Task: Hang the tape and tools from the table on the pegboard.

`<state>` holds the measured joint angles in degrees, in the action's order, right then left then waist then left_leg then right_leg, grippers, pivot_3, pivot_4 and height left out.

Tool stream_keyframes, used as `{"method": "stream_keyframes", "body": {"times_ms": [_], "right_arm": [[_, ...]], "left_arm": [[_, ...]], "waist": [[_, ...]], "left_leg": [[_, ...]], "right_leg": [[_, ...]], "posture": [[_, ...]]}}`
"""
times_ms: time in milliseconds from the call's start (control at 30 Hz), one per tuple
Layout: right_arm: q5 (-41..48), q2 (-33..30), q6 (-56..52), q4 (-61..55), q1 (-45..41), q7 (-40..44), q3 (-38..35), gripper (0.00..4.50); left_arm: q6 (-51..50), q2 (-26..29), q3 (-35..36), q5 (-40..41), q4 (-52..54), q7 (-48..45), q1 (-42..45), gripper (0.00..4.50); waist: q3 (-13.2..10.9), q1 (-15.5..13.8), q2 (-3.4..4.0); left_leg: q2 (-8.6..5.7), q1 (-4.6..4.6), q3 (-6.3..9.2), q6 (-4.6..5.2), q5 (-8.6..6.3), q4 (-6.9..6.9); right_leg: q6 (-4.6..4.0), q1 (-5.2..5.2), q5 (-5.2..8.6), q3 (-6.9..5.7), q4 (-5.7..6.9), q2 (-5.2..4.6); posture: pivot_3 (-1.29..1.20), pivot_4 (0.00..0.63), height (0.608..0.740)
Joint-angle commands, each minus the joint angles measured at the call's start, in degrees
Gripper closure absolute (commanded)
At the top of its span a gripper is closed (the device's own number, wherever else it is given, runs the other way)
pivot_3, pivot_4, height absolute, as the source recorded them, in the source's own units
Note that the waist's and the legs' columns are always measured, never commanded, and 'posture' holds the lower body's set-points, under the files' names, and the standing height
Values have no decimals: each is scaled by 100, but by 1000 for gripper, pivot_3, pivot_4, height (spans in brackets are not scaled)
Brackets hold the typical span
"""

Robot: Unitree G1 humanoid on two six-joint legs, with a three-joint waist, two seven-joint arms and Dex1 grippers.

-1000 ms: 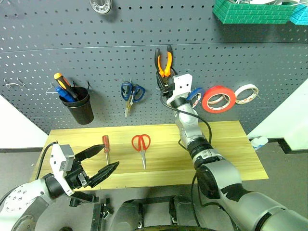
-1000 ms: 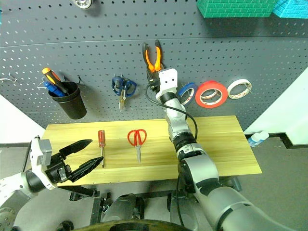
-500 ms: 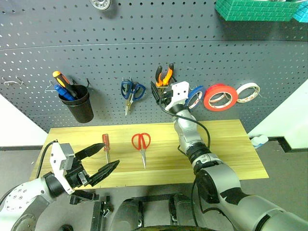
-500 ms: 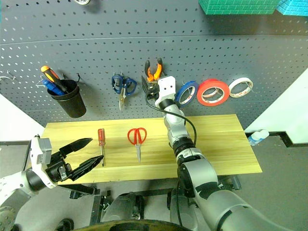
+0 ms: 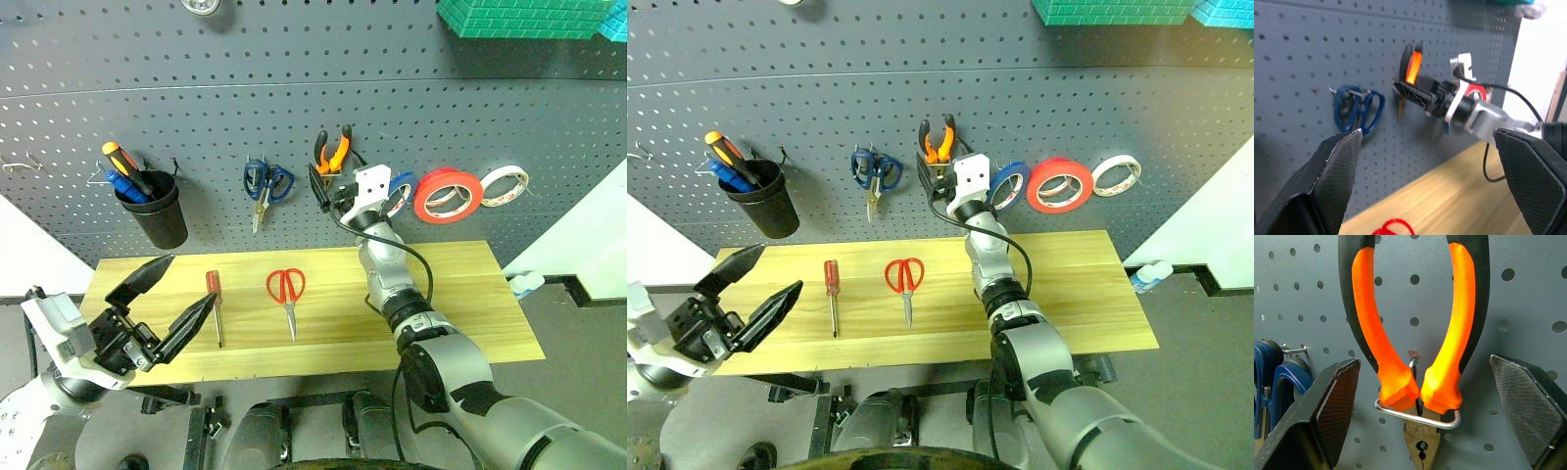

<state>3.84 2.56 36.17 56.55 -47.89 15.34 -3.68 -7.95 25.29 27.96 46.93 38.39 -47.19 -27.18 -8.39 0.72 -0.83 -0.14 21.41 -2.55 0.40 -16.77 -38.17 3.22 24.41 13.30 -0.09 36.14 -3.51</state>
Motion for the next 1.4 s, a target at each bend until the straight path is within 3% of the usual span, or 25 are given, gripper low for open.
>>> {"method": "stream_keyframes", "body": {"times_ms": [33,233,533,733,1400], "right_arm": [[-82,-89,-22,-104,-126,-324,-56,46],[-207,-154,-234,-263,-92,-449,10,46],[-70,-43,-566,-1465,587,-115,185,46],[95,49,-603,-2304,909,153,350,46],[244,-81,-750,-3520,1145,242,471,46]], "left_arm": [[109,55,173,124,30,25,28,0],[93,54,127,99,37,18,7,0],[126,-87,5,123,108,-38,-189,0],[154,-95,-39,93,5,-83,-94,0],[5,73,-437,-96,-551,8,1053,0]], "waist": [[-14,-5,-3],[-80,-6,-21],[-208,-19,-28],[-207,-19,-30],[-196,1,-37]], "left_leg": [[0,0,0,0,0,0],[1,3,0,0,0,0],[9,18,1,0,-1,13],[7,113,2,3,-2,24],[5,108,0,3,-3,24]], "right_leg": [[0,0,0,0,0,0],[0,2,0,0,-5,-2],[7,16,6,-6,-17,-3],[7,97,1,-18,-33,-6],[21,94,-10,-25,-26,-8]], "posture": [[177,137,736],[171,150,736],[160,173,736],[137,157,736],[72,98,736]]}}
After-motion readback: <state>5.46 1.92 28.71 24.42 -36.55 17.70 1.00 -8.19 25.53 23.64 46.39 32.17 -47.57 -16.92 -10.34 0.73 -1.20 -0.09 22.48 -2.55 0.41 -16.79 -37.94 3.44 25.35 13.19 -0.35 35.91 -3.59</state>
